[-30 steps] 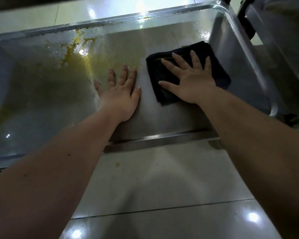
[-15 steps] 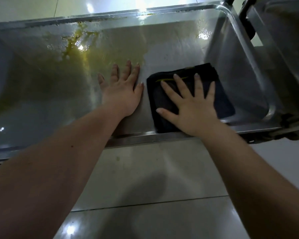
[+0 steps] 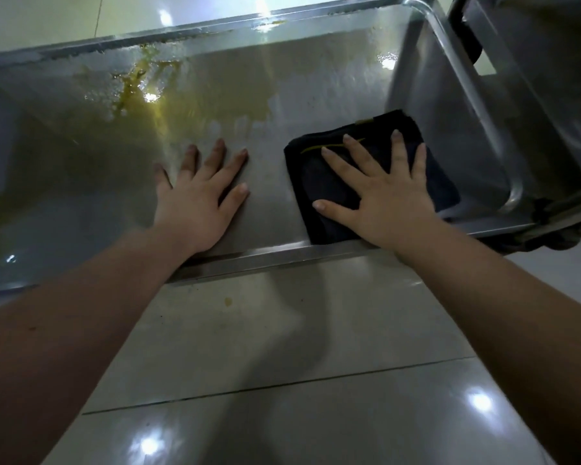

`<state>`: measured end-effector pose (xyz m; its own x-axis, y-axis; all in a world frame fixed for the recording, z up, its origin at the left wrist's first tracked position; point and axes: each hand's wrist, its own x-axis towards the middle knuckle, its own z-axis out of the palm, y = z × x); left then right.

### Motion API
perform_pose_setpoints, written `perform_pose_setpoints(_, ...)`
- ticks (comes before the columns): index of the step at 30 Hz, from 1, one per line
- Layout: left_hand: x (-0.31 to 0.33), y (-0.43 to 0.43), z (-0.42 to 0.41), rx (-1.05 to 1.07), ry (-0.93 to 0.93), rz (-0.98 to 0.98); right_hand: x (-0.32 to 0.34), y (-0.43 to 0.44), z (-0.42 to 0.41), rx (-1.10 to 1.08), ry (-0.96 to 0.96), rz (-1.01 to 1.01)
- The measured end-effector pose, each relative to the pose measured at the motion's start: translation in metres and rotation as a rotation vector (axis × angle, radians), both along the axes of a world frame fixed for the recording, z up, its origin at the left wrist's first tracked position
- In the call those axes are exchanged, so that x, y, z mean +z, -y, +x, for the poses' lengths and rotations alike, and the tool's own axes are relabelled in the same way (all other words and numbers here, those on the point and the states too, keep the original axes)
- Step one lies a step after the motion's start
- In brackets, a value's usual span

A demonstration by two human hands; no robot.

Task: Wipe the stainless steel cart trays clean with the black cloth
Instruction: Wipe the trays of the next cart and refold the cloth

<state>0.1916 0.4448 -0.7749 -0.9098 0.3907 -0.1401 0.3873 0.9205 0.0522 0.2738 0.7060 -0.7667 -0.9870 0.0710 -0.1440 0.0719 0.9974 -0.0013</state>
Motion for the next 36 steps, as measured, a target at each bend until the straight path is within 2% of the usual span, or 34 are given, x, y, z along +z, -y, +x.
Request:
perform_pose_setpoints(7,-0.002,-0.004,0.003,0.013,-0.019,0.001,0.009,-0.088,0.024,-0.282,0.112,-0.045)
perform_pose_setpoints(11,-0.002,-0.008,0.004,0.021,-0.007,-0.032,0.014,-0.061,0.015,-0.307,0.171,-0.065)
perform_pose_setpoints(14,0.0,-0.008,0.003,0.017,0.007,-0.019,0.012,-0.001,0.008,-0.162,0.088,-0.065)
perform_pose_setpoints(16,0.001,-0.006,0.002,0.03,0.008,0.049,0.008,0.052,0.005,-0.058,0.033,-0.067)
perform_pose_setpoints(19,0.004,0.001,0.002,0.053,-0.013,0.276,0.008,0.107,-0.002,-0.02,0.068,-0.08)
perform_pose_setpoints(23,0.016,0.006,0.001,0.084,0.012,0.531,0.013,0.101,-0.002,-0.008,0.054,-0.175)
perform_pose_setpoints(25,0.024,-0.001,0.004,0.035,-0.012,0.465,0.017,0.074,-0.002,-0.069,-0.037,-0.224)
perform_pose_setpoints(27,0.031,-0.021,0.015,-0.088,-0.037,0.321,0.016,0.038,-0.007,-0.169,-0.129,-0.229)
perform_pose_setpoints(29,0.029,-0.053,0.031,-0.181,-0.027,0.177,0.012,0.009,-0.013,-0.276,-0.124,-0.325)
perform_pose_setpoints(31,0.021,-0.081,0.044,-0.166,0.026,0.053,0.002,-0.003,-0.014,-0.309,-0.084,-0.373)
perform_pose_setpoints(33,0.012,-0.093,0.05,-0.093,0.069,0.019,-0.004,-0.004,-0.011,-0.283,-0.073,-0.35)
perform_pose_setpoints(36,0.005,-0.085,0.046,-0.1,0.018,0.049,-0.003,-0.003,-0.01,-0.287,-0.085,-0.349)
